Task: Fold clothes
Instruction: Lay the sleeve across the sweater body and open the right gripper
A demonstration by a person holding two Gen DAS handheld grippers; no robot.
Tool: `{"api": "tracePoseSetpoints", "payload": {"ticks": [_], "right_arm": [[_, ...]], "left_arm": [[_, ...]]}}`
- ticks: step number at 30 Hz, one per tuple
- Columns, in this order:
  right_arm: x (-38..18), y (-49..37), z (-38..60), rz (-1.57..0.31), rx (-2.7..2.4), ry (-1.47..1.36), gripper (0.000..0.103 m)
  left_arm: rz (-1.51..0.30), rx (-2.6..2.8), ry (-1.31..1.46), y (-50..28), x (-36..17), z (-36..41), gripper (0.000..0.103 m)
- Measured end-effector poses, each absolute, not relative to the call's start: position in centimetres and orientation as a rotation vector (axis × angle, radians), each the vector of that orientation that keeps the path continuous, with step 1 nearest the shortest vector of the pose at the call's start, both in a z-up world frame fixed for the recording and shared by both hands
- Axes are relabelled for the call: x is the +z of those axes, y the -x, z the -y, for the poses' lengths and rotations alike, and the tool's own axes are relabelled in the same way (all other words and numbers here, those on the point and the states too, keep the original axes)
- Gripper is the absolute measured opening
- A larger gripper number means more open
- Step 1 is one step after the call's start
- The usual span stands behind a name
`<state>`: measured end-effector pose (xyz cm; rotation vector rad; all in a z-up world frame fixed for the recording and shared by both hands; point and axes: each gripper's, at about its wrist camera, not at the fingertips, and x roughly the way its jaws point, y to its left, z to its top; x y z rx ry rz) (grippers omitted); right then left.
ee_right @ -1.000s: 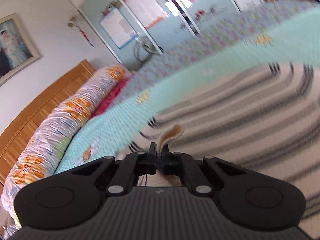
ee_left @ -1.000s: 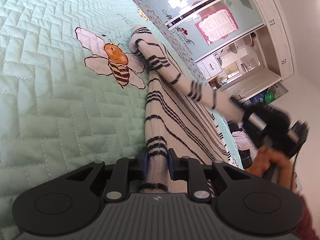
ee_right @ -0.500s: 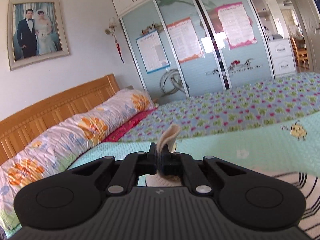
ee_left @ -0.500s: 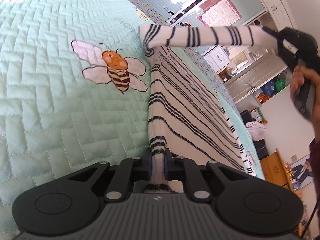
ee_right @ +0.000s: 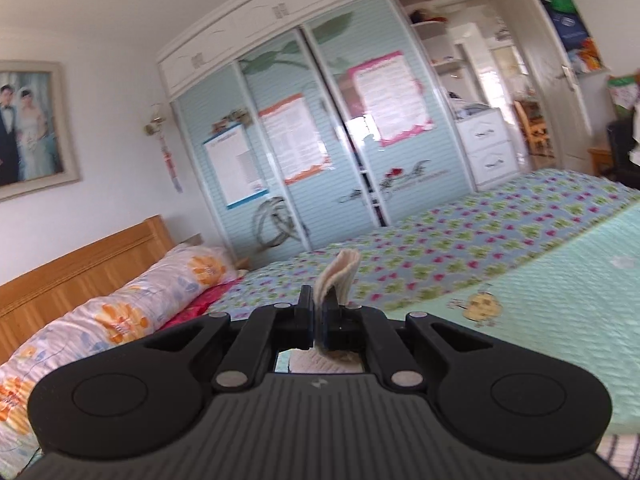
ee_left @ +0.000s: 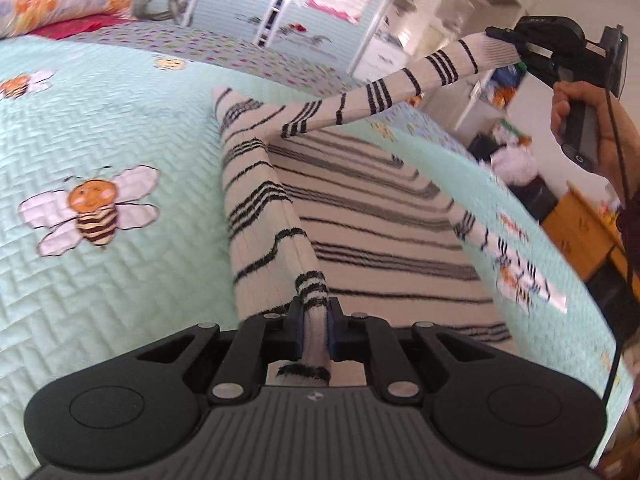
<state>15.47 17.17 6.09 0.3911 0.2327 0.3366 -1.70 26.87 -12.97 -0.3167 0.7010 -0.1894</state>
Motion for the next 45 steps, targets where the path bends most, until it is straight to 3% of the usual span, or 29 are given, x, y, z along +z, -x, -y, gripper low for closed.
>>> {"api": "tracePoseSetpoints", "payload": {"ticks": [10,19,25,29,32,39,45], "right_arm": [[-1.1,-13.5,-10.1,-0.25,0.246,-0.496,0.003],[2.1,-13.2,-9.3,-0.148,0.241,-0.479,0.003],[-2.9,-13.9,-9.4,-0.313,0.079,-0.332,0.003],[-8.9,-11.5,-8.3,-0.47,0.008,-0.428,0.003],[-10.8,-8.0,-8.2,-0.467,0.037,-0.504,0.003],[-7.1,-2.9,-6.3,-0.341,0.111,-0.731,0.003],[-9.6,0.4,-7.4,-0.449,0.12,-0.749,0.003]], "left_arm": [[-0.806,-0.18,0.251,0.2,-15.1,-24.9,0.011],[-0.806,-0.201,0.258,0.3,-13.4,-24.3,0.011],[-0.851,-0.236,0.322,0.1,-15.6,-24.8,0.022],[-0.845,-0.252,0.372,0.7,-15.5,-25.7,0.028],[-0.842,-0.245,0.374,1.2,-15.5,-26.0,0.028],[-0.838,-0.226,0.388,2.4,-15.3,-26.6,0.028],[-0.834,-0.227,0.376,2.7,-15.5,-26.5,0.028]]}}
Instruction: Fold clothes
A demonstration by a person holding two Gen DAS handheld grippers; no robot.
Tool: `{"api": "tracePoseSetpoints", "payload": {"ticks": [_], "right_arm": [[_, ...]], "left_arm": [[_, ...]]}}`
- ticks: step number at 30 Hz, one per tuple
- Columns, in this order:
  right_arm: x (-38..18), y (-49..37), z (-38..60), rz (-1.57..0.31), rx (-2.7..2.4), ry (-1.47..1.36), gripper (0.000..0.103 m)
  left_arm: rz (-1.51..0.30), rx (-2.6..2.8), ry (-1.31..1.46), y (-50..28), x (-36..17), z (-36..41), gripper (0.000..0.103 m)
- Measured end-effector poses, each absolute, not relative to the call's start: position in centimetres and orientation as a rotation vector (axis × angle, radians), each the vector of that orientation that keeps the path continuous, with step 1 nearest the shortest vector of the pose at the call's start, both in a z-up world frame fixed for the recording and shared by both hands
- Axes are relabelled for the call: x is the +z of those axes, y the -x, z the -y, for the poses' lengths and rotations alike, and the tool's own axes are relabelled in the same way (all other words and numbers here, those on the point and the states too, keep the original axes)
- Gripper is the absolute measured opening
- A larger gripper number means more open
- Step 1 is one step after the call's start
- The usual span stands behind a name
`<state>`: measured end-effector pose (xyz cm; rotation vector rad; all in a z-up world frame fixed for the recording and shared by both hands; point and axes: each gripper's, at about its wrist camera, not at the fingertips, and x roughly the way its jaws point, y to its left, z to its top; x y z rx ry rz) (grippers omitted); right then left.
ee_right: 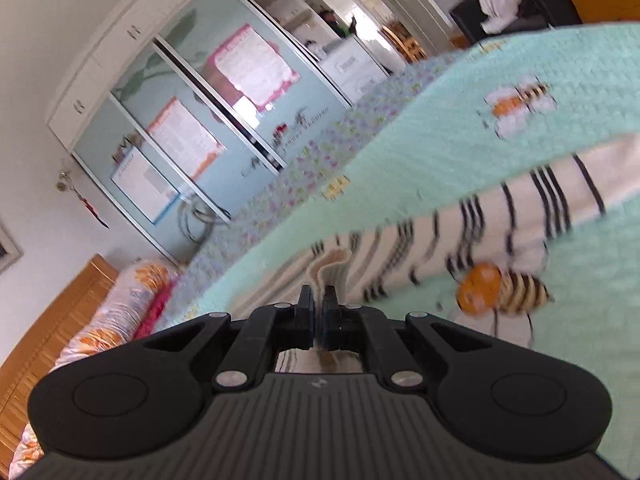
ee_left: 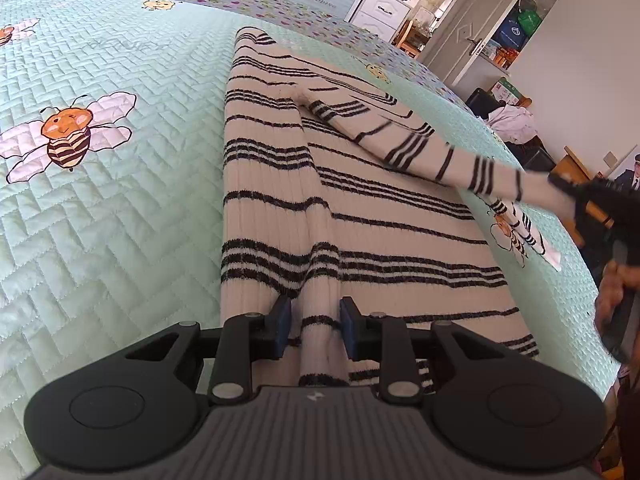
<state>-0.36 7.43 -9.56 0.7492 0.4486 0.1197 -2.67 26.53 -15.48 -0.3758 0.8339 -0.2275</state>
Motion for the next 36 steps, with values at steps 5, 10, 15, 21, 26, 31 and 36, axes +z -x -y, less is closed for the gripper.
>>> {"api": "tracePoseSetpoints", "payload": {"ticks": [5,10,15,21,26,31,36], "right_arm": [[-13.4,1.1,-8.2,-0.563,0.091,-0.802,0.003],[-14.2,2.1,-8.7,-0.58,0.076,-0.78,0.003],[-14.1,1.2,-8.3,-0.555,0.051,-0.636,0.003],[-14.8,1.1,-4.6,-0.537,-0.168,-0.605,0.023],[-13.5,4.8,-5.8,-0.539,-0.036,-0.598,0.028],[-13.5,7.4,-13.7,-0.729,0.462,-0.585,0.028],[-14.7,6.5,-22.7,-0.925,0.704,-0.569,0.04]], "left_arm": [[-0.839,-0.237,0.391,2.5,-15.7,-26.9,0.028],[-0.836,-0.235,0.42,2.6,-15.7,-27.0,0.03],[-0.819,-0.241,0.453,3.5,-14.9,-26.9,0.042],[-0.747,-0.263,0.619,6.8,-13.1,-28.7,0.056],[-0.679,-0.189,0.693,10.6,-11.9,-31.1,0.059],[-0.723,-0.116,0.709,13.4,-12.6,-32.1,0.059],[-0.747,-0.142,0.644,14.7,-12.7,-30.7,0.059]]}}
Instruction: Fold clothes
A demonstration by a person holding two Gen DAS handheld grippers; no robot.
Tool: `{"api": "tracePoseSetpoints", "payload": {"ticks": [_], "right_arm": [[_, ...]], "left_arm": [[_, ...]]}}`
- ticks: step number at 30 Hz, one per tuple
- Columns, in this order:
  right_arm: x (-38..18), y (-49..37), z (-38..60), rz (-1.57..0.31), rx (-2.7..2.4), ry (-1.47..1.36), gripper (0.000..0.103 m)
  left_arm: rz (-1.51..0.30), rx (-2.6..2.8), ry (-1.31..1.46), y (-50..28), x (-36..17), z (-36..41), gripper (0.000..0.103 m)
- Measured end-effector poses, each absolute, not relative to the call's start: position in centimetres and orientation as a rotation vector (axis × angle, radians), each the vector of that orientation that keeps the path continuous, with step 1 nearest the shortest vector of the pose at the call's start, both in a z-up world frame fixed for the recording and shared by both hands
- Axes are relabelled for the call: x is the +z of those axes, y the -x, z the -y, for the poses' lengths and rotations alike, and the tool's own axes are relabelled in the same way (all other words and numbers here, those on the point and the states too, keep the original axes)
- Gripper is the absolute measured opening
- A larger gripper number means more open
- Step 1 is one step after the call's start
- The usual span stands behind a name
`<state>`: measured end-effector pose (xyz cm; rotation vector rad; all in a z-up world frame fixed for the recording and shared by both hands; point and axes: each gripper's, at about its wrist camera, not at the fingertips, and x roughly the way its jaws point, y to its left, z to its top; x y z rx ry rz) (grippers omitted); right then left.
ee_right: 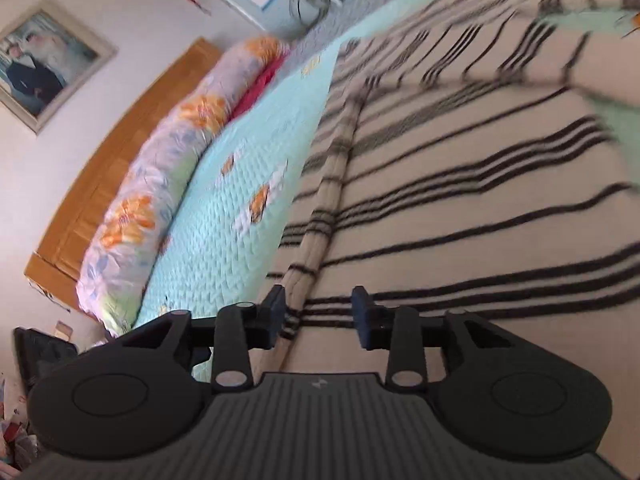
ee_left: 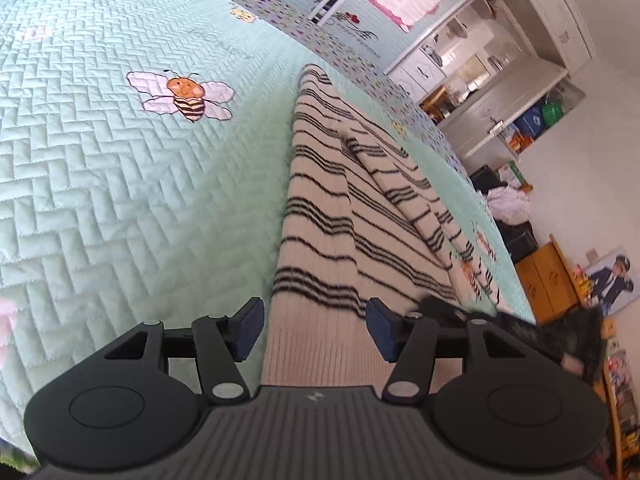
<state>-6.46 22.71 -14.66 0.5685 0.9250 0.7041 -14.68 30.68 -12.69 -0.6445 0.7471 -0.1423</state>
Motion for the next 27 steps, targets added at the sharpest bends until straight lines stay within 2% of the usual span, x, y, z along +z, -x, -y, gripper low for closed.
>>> {"api": "tracePoseSetpoints", "payload": {"ticks": [5,10,13,14,17,19,23,27], "right_arm": [[-16.4,5.5,-27.4,-1.041,0.751,-0.558,0.041],[-16.5,7.0,-28.4,-1.067,0.78,-0.52,0.039],[-16.0,6.8,-28.7,-1.039,0.764,-0.471,0.01],[-15.6,6.8,-28.5,-1.014,0.763,-0.468,0.009],[-14.0,7.2,-28.3,-0.898,0.741,-0.345,0.009],[-14.8,7.0,-28.6,-0.912,0.754,-0.28,0.009],[-17.6,6.3,-27.1,-0.994,0.758,-0.508,0.013],[-17.1,6.7,-25.4,-1.003,0.744,-0.588,0.02]], "left_arm": [[-0.748,-0.148,0.634,14.6,-13.0,-30.3,0.059],[-0.77,-0.134,0.673,14.4,-14.0,-30.6,0.059],[-0.779,-0.129,0.679,14.5,-14.1,-30.6,0.059],[-0.775,-0.133,0.677,14.6,-14.0,-30.6,0.059],[-0.774,-0.129,0.656,14.8,-13.6,-30.4,0.059],[-0.782,-0.127,0.648,14.8,-13.6,-30.2,0.059],[-0.803,-0.121,0.618,14.8,-13.6,-29.6,0.059],[-0.8,-0.115,0.59,14.7,-13.0,-29.4,0.059]]}}
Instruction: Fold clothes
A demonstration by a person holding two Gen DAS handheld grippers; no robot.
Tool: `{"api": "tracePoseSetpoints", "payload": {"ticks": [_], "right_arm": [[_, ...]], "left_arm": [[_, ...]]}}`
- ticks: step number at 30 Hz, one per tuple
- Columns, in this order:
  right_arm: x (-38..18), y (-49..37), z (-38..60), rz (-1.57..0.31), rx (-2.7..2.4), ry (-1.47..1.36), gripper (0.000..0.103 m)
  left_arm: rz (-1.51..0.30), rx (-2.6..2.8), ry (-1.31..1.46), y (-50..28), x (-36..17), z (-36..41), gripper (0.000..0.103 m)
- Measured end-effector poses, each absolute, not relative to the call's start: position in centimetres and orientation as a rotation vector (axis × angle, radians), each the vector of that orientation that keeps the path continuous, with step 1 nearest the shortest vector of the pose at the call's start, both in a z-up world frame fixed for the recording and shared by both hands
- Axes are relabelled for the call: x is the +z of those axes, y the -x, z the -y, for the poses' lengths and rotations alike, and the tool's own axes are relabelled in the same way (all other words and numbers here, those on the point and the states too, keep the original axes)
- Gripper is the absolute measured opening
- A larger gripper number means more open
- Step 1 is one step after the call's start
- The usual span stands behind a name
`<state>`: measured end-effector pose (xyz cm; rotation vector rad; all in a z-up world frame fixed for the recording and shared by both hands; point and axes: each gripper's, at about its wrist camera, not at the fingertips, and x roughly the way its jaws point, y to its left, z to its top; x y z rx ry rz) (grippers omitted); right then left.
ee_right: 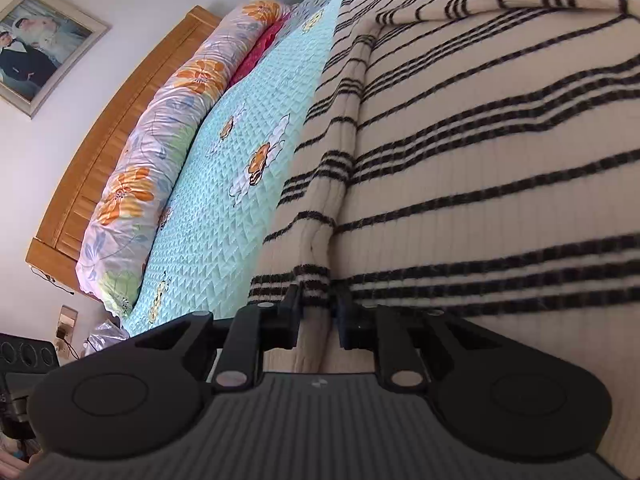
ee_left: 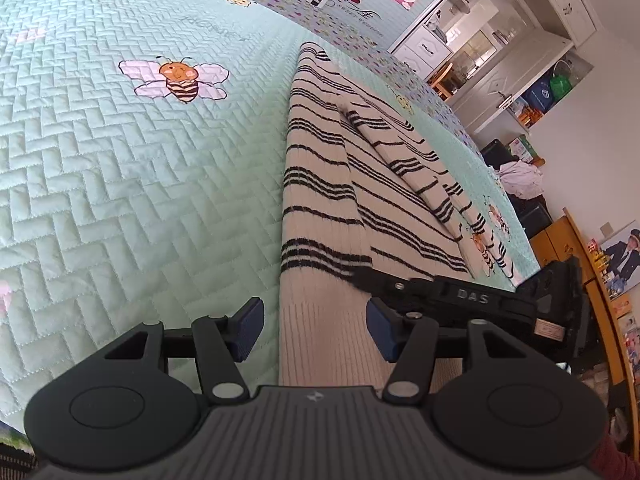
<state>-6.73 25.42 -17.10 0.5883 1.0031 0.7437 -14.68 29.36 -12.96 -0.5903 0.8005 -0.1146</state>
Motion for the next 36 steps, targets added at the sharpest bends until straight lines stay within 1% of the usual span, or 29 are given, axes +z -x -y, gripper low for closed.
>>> {"api": "tracePoseSetpoints", "payload": {"ticks": [1,4,7,9,10,11,12,14,17,19,21,22,24,26,30,31,32,36], "right_arm": [[-16.7,7.2,-25.0,-0.991,0.747,-0.602,0.023],[-15.7,9.0,-24.1,-0.957,0.771,-0.625,0.023],[-15.4,10.8,-24.5,-0.937,0.831,-0.591,0.023],[-16.7,11.0,-25.2,-0.99,0.821,-0.579,0.023],[-18.0,10.9,-25.6,-1.044,0.798,-0.585,0.02],[-18.6,11.2,-25.7,-1.04,0.805,-0.602,0.017],[-18.5,11.4,-25.8,-1.027,0.817,-0.59,0.018],[-18.2,11.7,-26.0,-1.013,0.838,-0.565,0.019],[-18.5,11.4,-25.2,-1.032,0.864,-0.603,0.019],[-18.7,11.4,-24.2,-1.04,0.888,-0.627,0.019],[-18.6,11.5,-23.1,-1.043,0.916,-0.641,0.021],[-18.5,11.4,-22.2,-1.036,0.925,-0.647,0.025],[-18.1,11.2,-19.7,-0.996,0.891,-0.672,0.026],[-17.4,10.8,-16.8,-0.929,0.816,-0.701,0.034],[-16.4,9.1,-9.3,-0.755,0.545,-0.818,0.042],[-16.7,8.2,-7.5,-0.729,0.453,-0.873,0.049],[-17.2,7.2,-5.8,-0.711,0.375,-0.927,0.053],[-19.1,4.0,-2.1,-0.667,0.205,-1.047,0.051]], "left_arm": [[-0.795,-0.113,0.588,14.6,-12.8,-29.3,0.059],[-0.78,-0.119,0.59,13.9,-12.2,-29.0,0.059],[-0.763,-0.137,0.591,12.8,-11.7,-28.2,0.059],[-0.757,-0.161,0.589,11.4,-11.6,-27.1,0.059],[-0.758,-0.179,0.58,10.6,-11.6,-26.5,0.059],[-0.761,-0.198,0.567,9.7,-11.7,-25.7,0.059],[-0.764,-0.215,0.548,8.9,-11.8,-25.0,0.059],[-0.783,-0.228,0.525,7.6,-12.6,-24.1,0.059],[-0.891,-0.203,0.529,5.9,-15.7,-23.8,0.059],[-0.868,-0.226,0.508,6.3,-16.6,-23.7,0.059],[-0.865,-0.237,0.482,6.5,-16.5,-23.6,0.059],[-0.874,-0.236,0.482,6.4,-16.3,-23.6,0.059],[-0.891,-0.23,0.496,6.2,-15.8,-23.8,0.059],[-0.895,-0.22,0.525,6.2,-15.2,-24.0,0.059],[-0.863,-0.243,0.539,6.4,-14.6,-23.5,0.06],[-0.87,-0.225,0.545,6.2,-14.9,-23.5,0.06],[-0.879,-0.203,0.557,6.0,-15.3,-23.5,0.06],[-0.847,-0.165,0.607,5.9,-15.2,-23.9,0.06]]}}
